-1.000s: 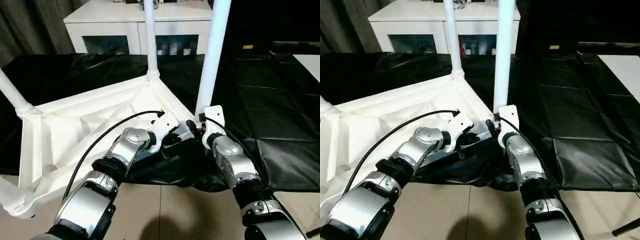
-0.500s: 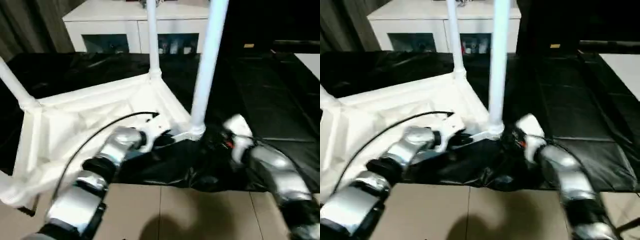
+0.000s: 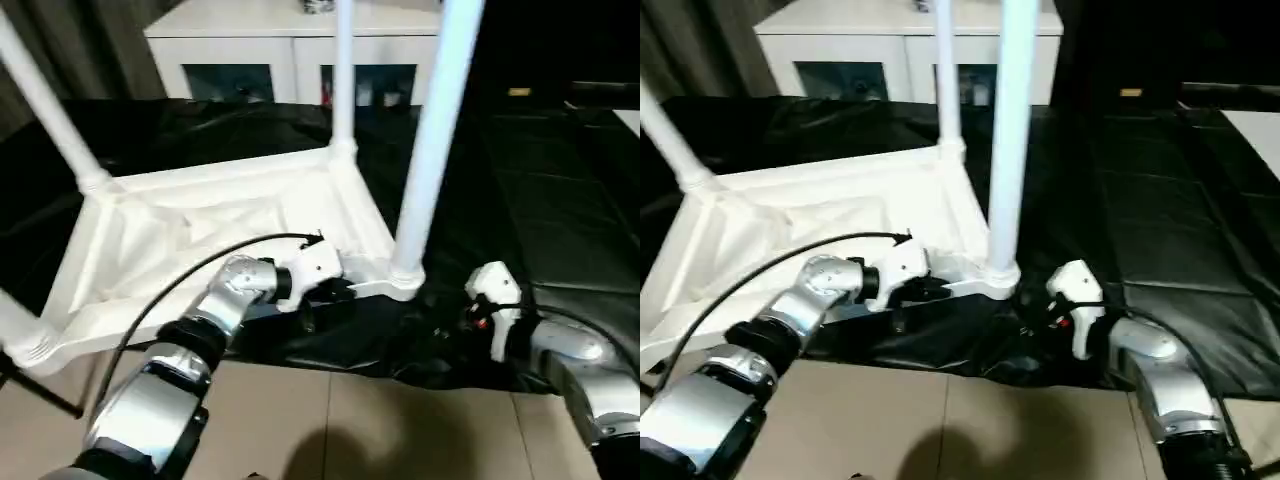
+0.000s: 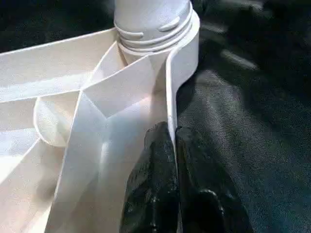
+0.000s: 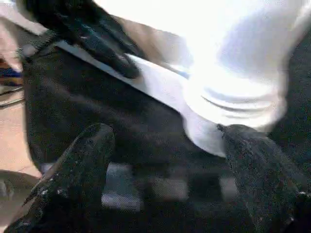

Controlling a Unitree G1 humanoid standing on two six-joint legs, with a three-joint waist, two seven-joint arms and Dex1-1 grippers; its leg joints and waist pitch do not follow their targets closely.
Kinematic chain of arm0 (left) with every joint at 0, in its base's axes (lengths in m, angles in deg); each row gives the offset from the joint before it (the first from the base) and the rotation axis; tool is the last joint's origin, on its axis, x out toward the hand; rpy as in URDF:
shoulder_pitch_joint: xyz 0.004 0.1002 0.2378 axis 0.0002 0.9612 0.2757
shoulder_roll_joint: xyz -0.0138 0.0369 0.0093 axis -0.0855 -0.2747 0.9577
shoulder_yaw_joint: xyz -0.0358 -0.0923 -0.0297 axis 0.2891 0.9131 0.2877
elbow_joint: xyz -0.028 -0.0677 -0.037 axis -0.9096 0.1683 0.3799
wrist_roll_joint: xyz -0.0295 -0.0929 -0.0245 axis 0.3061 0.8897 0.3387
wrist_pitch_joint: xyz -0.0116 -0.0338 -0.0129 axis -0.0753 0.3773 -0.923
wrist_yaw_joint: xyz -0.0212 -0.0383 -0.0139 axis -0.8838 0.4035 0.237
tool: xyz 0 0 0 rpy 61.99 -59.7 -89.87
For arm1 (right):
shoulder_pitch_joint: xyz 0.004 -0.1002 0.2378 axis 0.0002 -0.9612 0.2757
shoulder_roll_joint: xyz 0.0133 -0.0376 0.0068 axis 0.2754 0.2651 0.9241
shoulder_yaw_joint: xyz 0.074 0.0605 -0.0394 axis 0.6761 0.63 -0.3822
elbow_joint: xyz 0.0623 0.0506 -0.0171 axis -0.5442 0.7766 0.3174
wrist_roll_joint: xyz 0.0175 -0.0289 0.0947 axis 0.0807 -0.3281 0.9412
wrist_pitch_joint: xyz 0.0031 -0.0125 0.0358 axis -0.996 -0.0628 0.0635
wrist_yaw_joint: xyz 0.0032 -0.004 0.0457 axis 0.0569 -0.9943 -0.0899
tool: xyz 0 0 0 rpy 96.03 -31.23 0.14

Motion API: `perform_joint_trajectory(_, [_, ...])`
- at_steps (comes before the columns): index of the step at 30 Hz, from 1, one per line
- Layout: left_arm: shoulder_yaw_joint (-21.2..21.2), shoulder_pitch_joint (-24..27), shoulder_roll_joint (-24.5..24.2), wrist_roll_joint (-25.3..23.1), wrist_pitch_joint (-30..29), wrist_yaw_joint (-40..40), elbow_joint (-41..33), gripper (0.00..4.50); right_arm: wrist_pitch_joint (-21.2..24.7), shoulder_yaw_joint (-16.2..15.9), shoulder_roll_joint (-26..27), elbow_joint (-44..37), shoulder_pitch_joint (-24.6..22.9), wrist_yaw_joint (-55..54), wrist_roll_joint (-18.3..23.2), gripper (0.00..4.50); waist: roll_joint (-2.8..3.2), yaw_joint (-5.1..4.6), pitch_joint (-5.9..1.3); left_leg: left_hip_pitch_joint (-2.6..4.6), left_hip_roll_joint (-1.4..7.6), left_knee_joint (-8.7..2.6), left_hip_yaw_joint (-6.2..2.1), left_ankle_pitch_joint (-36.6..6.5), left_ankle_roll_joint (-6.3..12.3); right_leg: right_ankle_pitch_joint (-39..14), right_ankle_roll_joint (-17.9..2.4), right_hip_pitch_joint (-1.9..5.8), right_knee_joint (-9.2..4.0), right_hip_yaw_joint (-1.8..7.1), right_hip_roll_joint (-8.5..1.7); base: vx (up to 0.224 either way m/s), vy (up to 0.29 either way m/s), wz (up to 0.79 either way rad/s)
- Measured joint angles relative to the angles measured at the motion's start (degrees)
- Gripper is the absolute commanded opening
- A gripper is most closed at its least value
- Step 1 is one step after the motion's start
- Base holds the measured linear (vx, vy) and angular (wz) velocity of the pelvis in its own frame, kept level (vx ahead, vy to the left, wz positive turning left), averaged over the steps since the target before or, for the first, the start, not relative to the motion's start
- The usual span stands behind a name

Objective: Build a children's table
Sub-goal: Rotate leg to tighten

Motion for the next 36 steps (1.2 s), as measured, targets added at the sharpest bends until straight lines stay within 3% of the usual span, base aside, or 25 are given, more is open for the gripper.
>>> perform_joint_trajectory(1, [0.0, -0.05, 0.06, -0.01, -0.02, 0.03, 0.06, 0.55, -0.03, -0.21, -0.04, -0.18, -0.07, 0.11, -0.07, 3.82, -0.02, 0.0, 0.01, 0.0, 0.0, -0.02, 0.17, 0.06, 0.1, 0.0, 0.0, -0.01, 0.0, 0.04, -0.06, 0.0, 0.0, 0.0])
perform_joint_trajectory(3, [1.16, -0.05, 0.29, 1.27, 0.01, -0.12, 0.05, 0.55, -0.04, -0.47, -0.21, -1.09, -0.63, 0.86, -0.04, 3.82, -0.06, -0.1, 0.03, -0.02, 0.0, 0.0, 0.33, 0.08, 0.13, -0.01, 0.02, -0.01, 0.02, 0.03, -0.15, 0.0, 0.0, 0.0])
perform_joint_trajectory(5, [2.91, -0.12, 1.06, 3.81, 0.19, -1.01, -0.95, 0.9, 0.36, -1.08, -0.23, -2.17, -0.8, 1.91, 0.31, 3.82, -0.67, -0.1, 0.33, -0.07, 0.02, 0.04, 0.36, 0.12, 0.19, -0.01, 0.02, -0.01, 0.0, -0.01, -0.16, 0.0, 0.0, 0.0])
perform_joint_trajectory(7, [3.63, 0.0, 1.08, 5.71, -0.47, -2.96, -2.47, 1.01, 1.27, -1.16, -0.21, -4.76, -0.82, 2.98, 1.33, 3.82, -0.88, -0.2, 0.46, -0.11, 0.02, 0.07, 0.4, 0.15, 0.24, 0.0, 0.0, -0.03, -0.06, 0.03, -0.18, 0.0, 0.0, 0.0])
perform_joint_trajectory(10, [5.77, 1.76, -0.6, 9.3, -3.85, -5.93, -9.14, 1.2, 3.39, -1.16, -0.1, -8.16, -0.8, 4.1, 3.61, 3.82, -0.95, -0.49, 0.5, -0.06, 0.05, 0.08, 0.47, 0.16, 0.27, -0.01, 0.01, -0.08, -0.05, 0.03, -0.19, 0.0, 0.0, 0.0])
perform_joint_trajectory(13, [7.3, 7.02, -4.41, 13.97, -13.45, -9.9, -21.54, 1.34, 5.05, -1.43, 1.35, -9.08, -0.24, 4.19, 5.02, 3.82, -0.94, -0.64, 0.5, -0.07, 0.13, -0.01, 0.56, 0.16, 0.26, -0.1, 0.06, -0.21, 0.03, 0.03, -0.13, 0.0, 0.0, 0.0])
perform_joint_trajectory(17, [7.22, 15.56, -14.25, 17.93, -27.4, -16.37, -37.92, 1.34, 5.89, -2.4, 4.4, -10.12, 0.73, 3.14, 5.64, 3.82, -1.02, -1.12, 0.55, -0.12, 0.41, -0.05, 0.58, 0.16, 0.22, -0.11, 0.04, -0.47, 0.1, -0.02, 0.1, 0.0, 0.0, 0.0])
perform_joint_trajectory(20, [7.16, 19.63, -19.19, 18.5, -33.83, -18.36, -46.12, 1.34, 6.6, -3.88, 5.78, -10.07, 2.47, 2.47, 5.4, 3.82, -1.12, -0.68, 0.59, -0.13, 0.43, -0.05, 0.71, 0.16, 0.2, -0.11, 0.03, -0.49, 0.15, 0.09, 0.11, 0.0, 0.0, 0.0])
perform_joint_trajectory(22, [7.04, 22.85, -24.06, 18.15, -38.43, -19.26, -51.02, 1.34, 6.67, -4.63, 7.28, -10.08, 3.28, 1.26, 5.25, 3.82, -1.17, -1.11, 0.57, -0.02, 0.44, -0.04, 0.69, 0.15, 0.18, -0.1, 0.02, -0.46, 0.16, 0.14, 0.16, 0.0, 0.0, 0.0])
perform_joint_trajectory(25, [7.61, 26.46, -27.19, 16.85, -43.01, -18.13, -55.06, 1.34, 6.39, -5.47, 8.65, -8.92, 4.66, -0.17, 3.95, 3.82, -1.21, -1.45, 0.57, -0.04, 0.4, -0.07, 0.71, 0.15, 0.17, -0.1, 0.03, -0.43, 0.16, 0.23, 0.15, 0.0, 0.0, 0.0])
perform_joint_trajectory(36, [9.47, 31.45, -29.47, 10.37, -47.94, -6.46, -58.09, 1.34, 1.96, -2.55, 12.57, 3.99, 13.56, -15.73, -1.22, 3.82, -1.76, -1.86, 0.53, -0.02, 0.17, 0.04, 0.69, 0.21, 0.09, -0.04, -0.01, -0.41, 0.39, 0.29, 0.15, 0.0, 0.0, 0.0])
